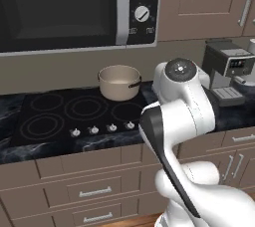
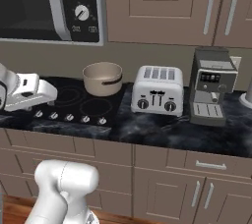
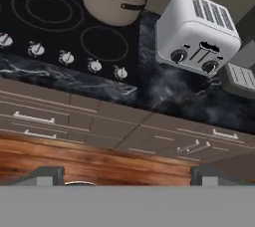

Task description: Move the pot and pan from the stove into the sink.

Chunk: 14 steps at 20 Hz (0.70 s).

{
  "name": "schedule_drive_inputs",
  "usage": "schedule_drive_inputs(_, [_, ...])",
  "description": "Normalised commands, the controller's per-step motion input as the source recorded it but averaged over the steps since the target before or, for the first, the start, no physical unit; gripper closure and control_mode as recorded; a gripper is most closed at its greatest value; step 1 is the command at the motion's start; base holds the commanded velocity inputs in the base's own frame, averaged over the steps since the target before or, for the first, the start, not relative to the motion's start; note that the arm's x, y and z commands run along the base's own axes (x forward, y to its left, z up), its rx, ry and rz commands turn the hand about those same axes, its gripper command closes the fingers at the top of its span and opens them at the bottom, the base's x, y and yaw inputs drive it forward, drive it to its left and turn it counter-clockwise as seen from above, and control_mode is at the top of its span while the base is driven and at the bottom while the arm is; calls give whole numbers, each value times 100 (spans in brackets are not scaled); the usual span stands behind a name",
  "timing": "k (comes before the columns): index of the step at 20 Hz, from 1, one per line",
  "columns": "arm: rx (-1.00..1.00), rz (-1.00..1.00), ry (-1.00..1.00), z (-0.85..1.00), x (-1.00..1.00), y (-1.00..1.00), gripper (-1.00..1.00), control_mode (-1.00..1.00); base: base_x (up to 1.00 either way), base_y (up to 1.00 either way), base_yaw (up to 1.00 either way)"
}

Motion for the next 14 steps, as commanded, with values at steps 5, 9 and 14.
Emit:
schedule_drive_inputs(5, [-11, 16, -7, -11, 33, 0, -100, -100, 0, 0, 0])
schedule_drive_inputs(9, [-7, 14, -8, -1, 45, 0, -100, -100, 0, 0, 0])
schedule_drive_inputs(14, [-8, 10, -7, 0, 44, 2, -100, -100, 0, 0, 0])
